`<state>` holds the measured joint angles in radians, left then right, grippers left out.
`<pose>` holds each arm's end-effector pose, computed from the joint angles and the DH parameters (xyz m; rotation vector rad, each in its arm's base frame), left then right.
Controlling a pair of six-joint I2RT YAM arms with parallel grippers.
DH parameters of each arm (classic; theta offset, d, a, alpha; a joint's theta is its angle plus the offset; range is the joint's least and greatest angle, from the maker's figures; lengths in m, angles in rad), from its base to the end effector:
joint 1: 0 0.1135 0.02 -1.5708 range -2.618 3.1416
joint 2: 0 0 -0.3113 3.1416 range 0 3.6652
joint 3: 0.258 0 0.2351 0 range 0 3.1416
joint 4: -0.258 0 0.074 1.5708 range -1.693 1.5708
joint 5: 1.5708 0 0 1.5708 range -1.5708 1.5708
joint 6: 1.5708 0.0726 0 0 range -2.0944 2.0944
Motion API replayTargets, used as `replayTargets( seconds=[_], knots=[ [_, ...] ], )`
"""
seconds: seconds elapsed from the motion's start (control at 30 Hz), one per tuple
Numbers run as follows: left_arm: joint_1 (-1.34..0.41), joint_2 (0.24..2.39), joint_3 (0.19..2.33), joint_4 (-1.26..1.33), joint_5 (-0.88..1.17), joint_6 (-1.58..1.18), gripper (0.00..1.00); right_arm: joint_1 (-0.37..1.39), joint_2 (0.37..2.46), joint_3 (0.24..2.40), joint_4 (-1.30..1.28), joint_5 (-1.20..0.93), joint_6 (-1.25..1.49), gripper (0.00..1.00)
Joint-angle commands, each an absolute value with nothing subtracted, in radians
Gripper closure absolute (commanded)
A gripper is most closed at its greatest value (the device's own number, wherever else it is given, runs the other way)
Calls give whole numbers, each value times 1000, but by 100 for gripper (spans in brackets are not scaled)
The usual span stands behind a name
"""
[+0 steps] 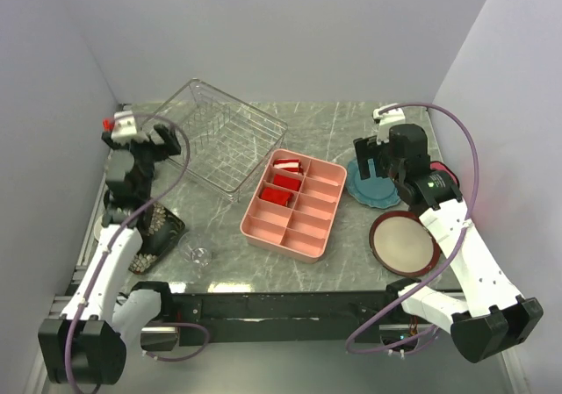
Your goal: Load the mixed dishes into the dish rack
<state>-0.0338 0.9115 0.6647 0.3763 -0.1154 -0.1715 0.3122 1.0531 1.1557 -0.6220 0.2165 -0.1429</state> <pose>0.2095 0.0013 0.3811 -0.1935 1.4297 -0.0853 0.2063 0.0502 0.3950 -0.3406 2.0511 -0.1229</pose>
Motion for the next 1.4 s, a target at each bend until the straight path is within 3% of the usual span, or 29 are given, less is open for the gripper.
replayTargets(
  seconds=[0.0, 0.27, 0.37, 0.47, 0.5, 0.53, 0.57, 0.83, 1.37],
  knots=[
    [-37, 969, 870, 22, -9, -242, 4, 321, 1034, 1200, -542, 161, -164, 0],
    [-31, 1012, 960, -29, 106, -227, 4, 325, 1114, 1267, -532, -224, -405, 0],
    [-31, 1020, 979, -95, 94, -172, 4, 333, 1241, 1348, -570, -252, -420, 11],
    [-31, 990, 962, -118, 81, -135, 3, 333, 1393, 1439, -635, -277, -420, 56],
    [-31, 979, 957, -126, 83, -130, 4, 333, 1428, 1428, -635, -297, -425, 84],
    [-31, 962, 945, -144, 83, -127, 4, 334, 1434, 1411, -623, -313, -422, 96],
    [-31, 954, 939, -158, 84, -124, 4, 340, 1437, 1390, -608, -331, -414, 100],
    [-3, 887, 902, -264, 106, -92, 3, 387, 1606, 1402, -621, -385, -428, 100],
    [121, 942, 928, -298, 156, -138, 3, 377, 1974, 1675, -621, -322, -364, 100]
  ],
)
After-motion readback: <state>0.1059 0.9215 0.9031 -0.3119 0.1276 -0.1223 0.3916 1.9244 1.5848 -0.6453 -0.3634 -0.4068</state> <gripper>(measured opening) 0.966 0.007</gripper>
